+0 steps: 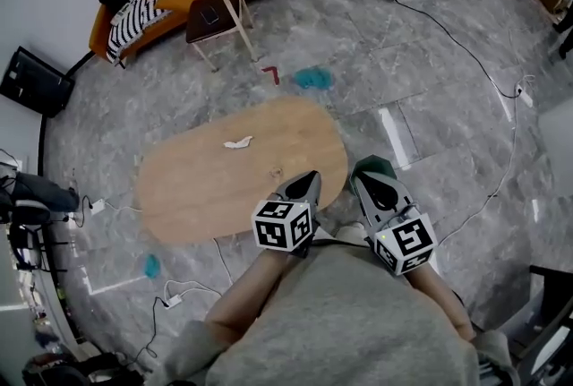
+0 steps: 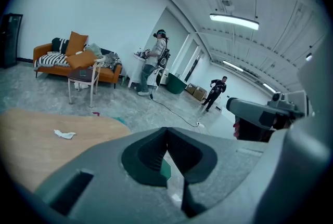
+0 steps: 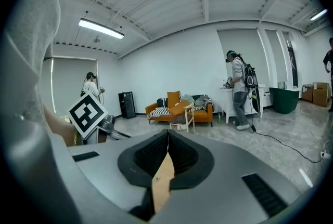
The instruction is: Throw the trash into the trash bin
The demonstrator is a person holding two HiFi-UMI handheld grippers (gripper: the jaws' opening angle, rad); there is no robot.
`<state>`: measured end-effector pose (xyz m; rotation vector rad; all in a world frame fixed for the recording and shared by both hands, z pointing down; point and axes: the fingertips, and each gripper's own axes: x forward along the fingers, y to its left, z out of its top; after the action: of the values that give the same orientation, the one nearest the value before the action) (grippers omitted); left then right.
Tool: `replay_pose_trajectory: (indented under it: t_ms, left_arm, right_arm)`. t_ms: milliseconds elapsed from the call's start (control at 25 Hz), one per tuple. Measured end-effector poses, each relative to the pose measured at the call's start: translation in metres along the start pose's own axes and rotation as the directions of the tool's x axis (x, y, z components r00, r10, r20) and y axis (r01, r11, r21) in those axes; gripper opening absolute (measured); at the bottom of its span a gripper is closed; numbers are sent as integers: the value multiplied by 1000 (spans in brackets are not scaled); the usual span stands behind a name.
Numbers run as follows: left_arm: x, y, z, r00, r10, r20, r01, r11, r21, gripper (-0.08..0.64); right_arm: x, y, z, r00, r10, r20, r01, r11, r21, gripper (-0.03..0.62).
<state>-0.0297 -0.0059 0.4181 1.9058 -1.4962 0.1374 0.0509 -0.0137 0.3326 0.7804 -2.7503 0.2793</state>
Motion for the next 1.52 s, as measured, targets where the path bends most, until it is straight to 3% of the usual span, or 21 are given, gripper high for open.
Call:
replay_pose_trajectory:
  t_ms: [720, 1520]
  left_arm:
    - [-50, 107, 24, 996, 80, 28, -78, 995, -59, 9]
    - [-72, 225, 34, 992, 129, -10, -129, 988, -82, 11]
  right_arm:
    - [71, 66, 11, 999, 29, -38, -29, 1000, 1, 9]
    - [155, 128, 14, 996, 40, -85, -40, 999, 6, 9]
